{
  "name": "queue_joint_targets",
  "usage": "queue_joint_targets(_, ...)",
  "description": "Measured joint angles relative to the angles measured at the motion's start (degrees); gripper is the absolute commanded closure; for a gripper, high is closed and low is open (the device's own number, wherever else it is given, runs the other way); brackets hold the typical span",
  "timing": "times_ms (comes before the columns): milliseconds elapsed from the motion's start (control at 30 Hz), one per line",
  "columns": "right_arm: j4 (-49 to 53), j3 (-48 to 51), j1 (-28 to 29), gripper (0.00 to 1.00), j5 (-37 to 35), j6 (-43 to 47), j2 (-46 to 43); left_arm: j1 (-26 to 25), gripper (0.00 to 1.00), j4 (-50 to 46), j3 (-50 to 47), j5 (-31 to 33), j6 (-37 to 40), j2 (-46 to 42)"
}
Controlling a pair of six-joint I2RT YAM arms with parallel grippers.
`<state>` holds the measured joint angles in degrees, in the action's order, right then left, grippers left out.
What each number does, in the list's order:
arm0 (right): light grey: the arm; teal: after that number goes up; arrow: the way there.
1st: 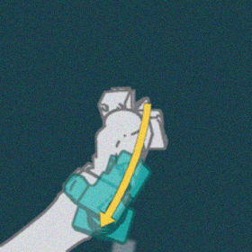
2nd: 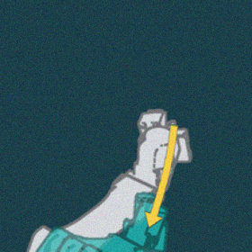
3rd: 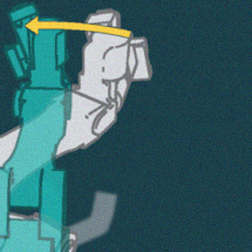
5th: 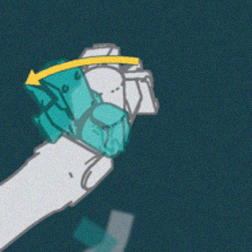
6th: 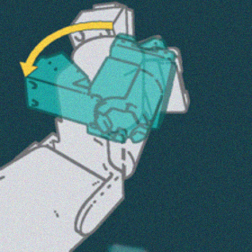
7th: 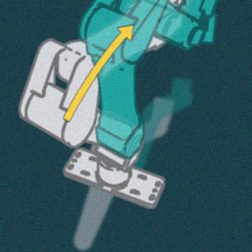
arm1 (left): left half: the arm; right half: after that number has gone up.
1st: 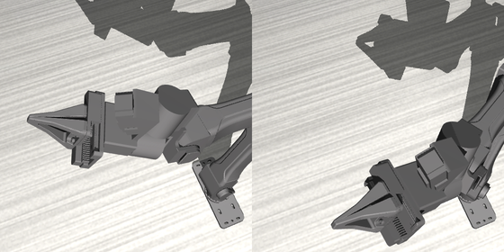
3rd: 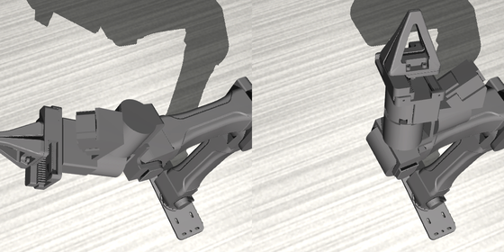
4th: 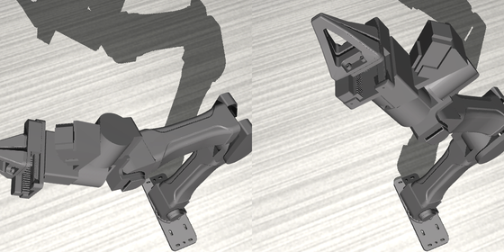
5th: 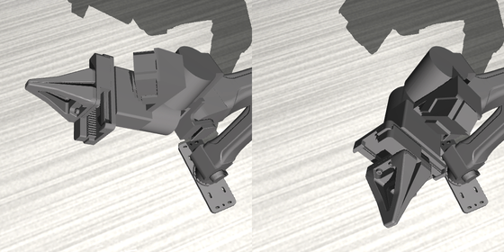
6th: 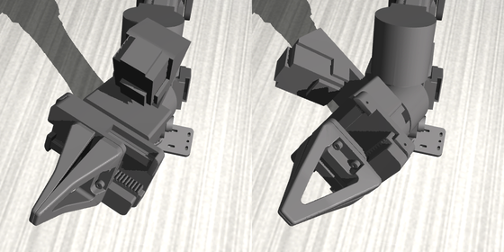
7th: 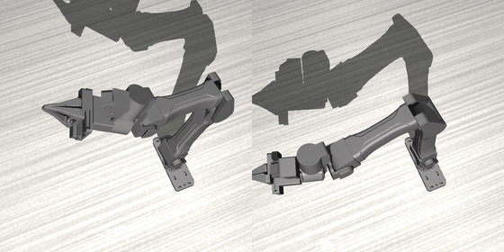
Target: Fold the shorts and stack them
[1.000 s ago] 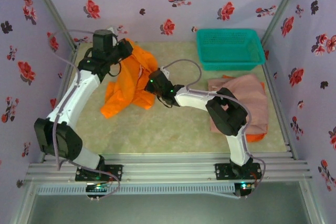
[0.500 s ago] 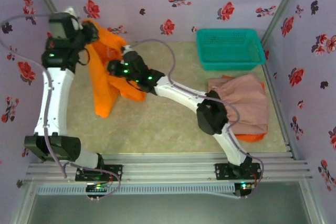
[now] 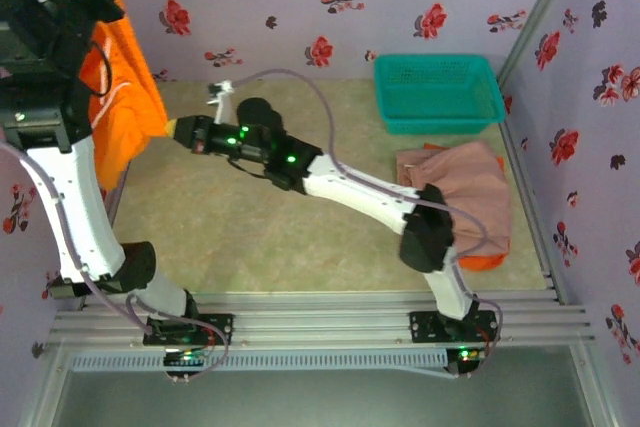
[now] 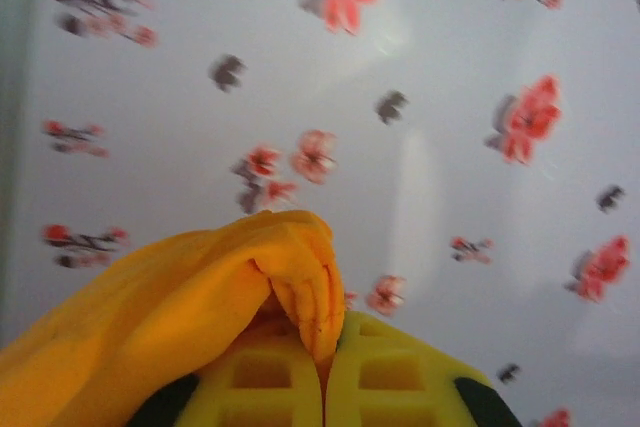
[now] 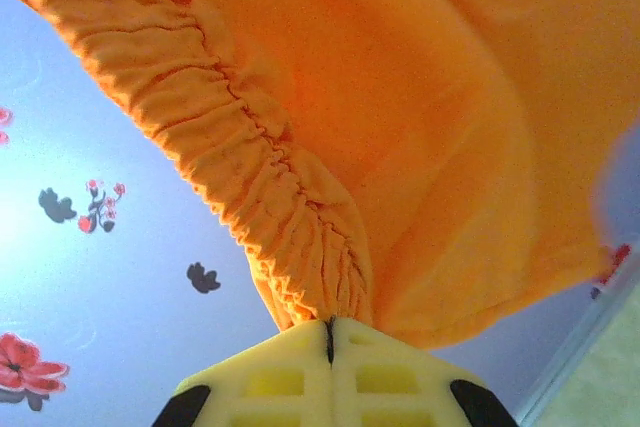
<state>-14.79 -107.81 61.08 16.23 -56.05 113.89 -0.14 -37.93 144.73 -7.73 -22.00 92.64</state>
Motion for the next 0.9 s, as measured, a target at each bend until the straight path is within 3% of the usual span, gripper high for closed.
queue_joint_targets(233,-1.2,31.1,-2.5,1.0,-10.3,-2.4,-20.5,-14.6,1.0,2.3,-8.2,-5.5,4.6,11.7)
queue_joint_targets(400,7.0,49.1,-4.5,1.0,-19.8,-8.0,-27.3,-22.3,1.0,5.0,-16.2,-8.2,6.6,24.5)
queue_joint_targets(567,19.2,60.7,-7.0,1.0,-26.5,-11.1,-31.8,-27.8,0.99,5.4,-11.8,-10.0,7.4,42.6)
queue_joint_targets(700,28.2,63.5,-9.9,1.0,-29.8,-11.0,-36.3,-31.0,0.72,3.0,-0.9,-11.1,8.1,54.5)
queue_joint_targets(767,32.0,63.8,-11.2,1.0,-30.2,-10.5,-38.0,-31.8,0.62,2.9,-0.1,-11.6,8.3,55.2)
queue_joint_targets(833,36.2,64.0,-12.2,1.0,-30.6,-9.7,-38.8,-32.0,0.4,4.0,0.4,-11.9,8.6,54.7)
queue_joint_targets(900,39.8,64.7,-13.0,1.0,-30.9,-8.9,-39.2,-31.4,0.27,4.5,0.2,-11.9,8.5,52.7)
